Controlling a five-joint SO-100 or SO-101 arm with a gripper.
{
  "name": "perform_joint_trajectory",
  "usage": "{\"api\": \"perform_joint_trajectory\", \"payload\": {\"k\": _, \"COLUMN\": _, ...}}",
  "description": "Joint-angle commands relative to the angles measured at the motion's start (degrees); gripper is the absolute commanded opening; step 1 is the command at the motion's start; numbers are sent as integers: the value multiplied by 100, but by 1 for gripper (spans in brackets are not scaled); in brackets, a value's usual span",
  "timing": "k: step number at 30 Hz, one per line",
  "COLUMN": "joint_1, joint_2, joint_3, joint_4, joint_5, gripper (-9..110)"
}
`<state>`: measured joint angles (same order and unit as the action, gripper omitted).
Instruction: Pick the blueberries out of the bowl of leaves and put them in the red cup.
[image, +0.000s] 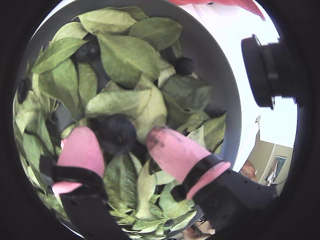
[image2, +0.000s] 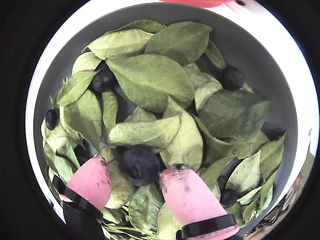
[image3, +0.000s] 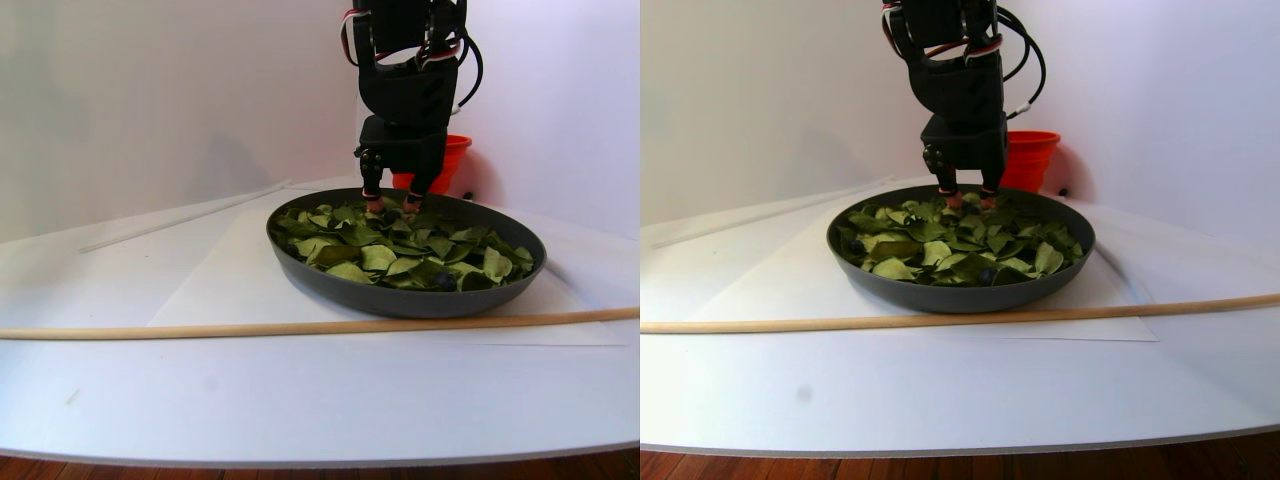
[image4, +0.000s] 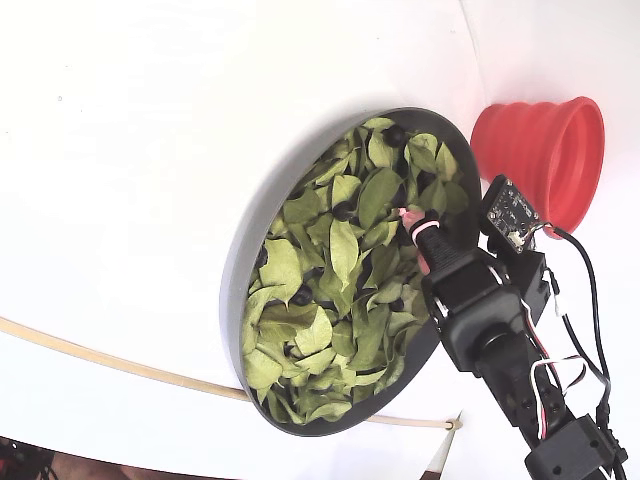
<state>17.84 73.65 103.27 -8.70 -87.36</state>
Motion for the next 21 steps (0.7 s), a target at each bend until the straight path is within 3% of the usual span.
{"api": "perform_joint_trajectory", "payload": {"k": 1, "joint_1": 176, "joint_2": 149, "joint_3": -290, "joint_4": -105, "joint_5": 70, "gripper": 20}}
{"api": "perform_joint_trajectory", "payload": {"k": 21, "joint_1": 220, "joint_2": -413, "joint_3": -642, "joint_4": -176, "joint_5": 141, "gripper": 18}}
